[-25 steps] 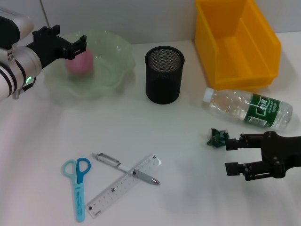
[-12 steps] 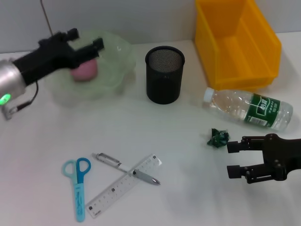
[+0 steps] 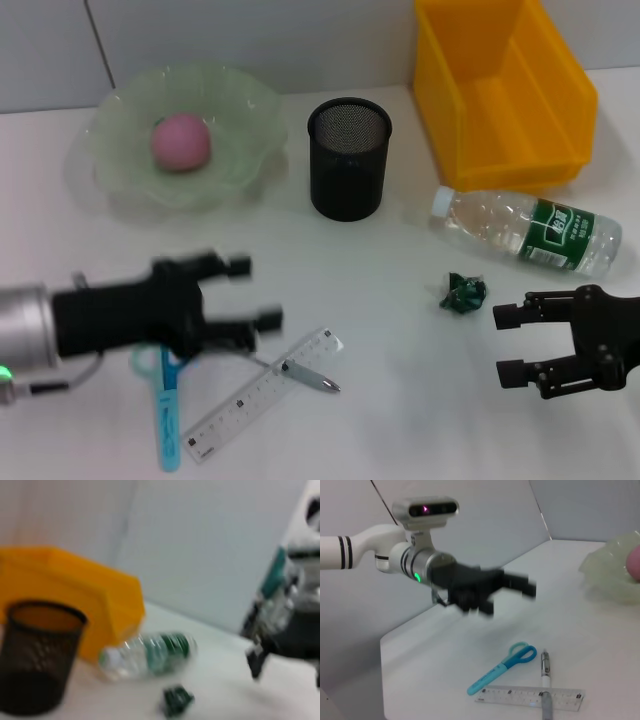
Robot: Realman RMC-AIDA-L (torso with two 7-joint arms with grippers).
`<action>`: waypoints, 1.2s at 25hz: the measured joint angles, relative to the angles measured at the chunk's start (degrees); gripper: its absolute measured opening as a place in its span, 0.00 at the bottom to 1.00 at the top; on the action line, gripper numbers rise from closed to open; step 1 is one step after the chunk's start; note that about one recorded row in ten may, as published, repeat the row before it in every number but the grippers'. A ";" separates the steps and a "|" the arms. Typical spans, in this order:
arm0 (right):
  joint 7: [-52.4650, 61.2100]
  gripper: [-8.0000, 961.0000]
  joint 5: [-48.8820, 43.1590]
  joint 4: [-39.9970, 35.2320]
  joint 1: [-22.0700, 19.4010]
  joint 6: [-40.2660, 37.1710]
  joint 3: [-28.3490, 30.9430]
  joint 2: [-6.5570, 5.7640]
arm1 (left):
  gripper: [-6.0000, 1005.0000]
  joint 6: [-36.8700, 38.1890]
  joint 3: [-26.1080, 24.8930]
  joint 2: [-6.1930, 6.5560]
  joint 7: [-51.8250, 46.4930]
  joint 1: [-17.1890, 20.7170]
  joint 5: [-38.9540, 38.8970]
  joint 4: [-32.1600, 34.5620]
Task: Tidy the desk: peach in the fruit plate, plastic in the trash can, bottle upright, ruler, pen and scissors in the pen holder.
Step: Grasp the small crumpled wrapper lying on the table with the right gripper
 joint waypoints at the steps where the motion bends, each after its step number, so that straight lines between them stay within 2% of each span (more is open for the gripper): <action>1: 0.00 0.84 -0.01 -0.23 -0.02 -0.10 0.01 -0.03 | 0.86 0.25 0.02 -0.41 0.10 -0.03 1.86 0.02; 2: 0.01 0.84 -0.04 -0.40 -0.04 -0.12 0.00 -0.03 | 0.86 0.55 -0.48 -1.66 0.40 -0.29 6.62 0.09; 5: 1.55 0.84 -0.10 -1.52 0.35 -0.34 0.01 -0.05 | 0.86 0.79 -1.32 -2.28 1.14 -0.40 7.79 0.15; 10: 12.84 0.84 -0.10 -10.66 3.60 -3.92 -2.02 -0.08 | 0.86 1.36 -2.96 -2.55 1.72 0.07 7.66 0.47; 13: 24.24 0.83 -0.56 -19.16 6.58 -5.11 -6.71 -0.47 | 0.86 1.84 -4.07 -2.57 2.31 0.15 7.79 0.29; 14: 30.08 0.83 -2.06 -23.95 8.83 -5.10 -9.63 -0.85 | 0.86 1.88 -4.40 -2.58 2.68 0.17 7.79 0.10; 15: 30.08 0.83 -2.06 -23.95 8.83 -5.10 -9.63 -0.85 | 0.86 1.90 -4.76 -2.65 2.97 0.20 7.81 -0.03; 17: 34.29 0.83 -4.97 -27.39 11.80 -5.20 -12.55 -1.21 | 0.86 1.89 -5.44 -2.83 3.23 0.20 8.00 -0.13; 21: 37.55 0.83 -12.20 -28.86 17.21 -4.46 -18.34 -1.38 | 0.86 1.45 -5.73 -2.94 3.30 0.22 8.21 -0.20; 24: 37.64 0.83 -17.66 -28.20 19.74 -2.08 -22.42 -0.43 | 0.86 1.33 -6.02 -2.96 3.31 0.22 8.17 -0.24; 30: 36.93 0.82 -24.10 -27.10 21.22 6.14 -31.31 3.03 | 0.86 1.25 -7.02 -3.33 3.36 0.22 8.20 -0.35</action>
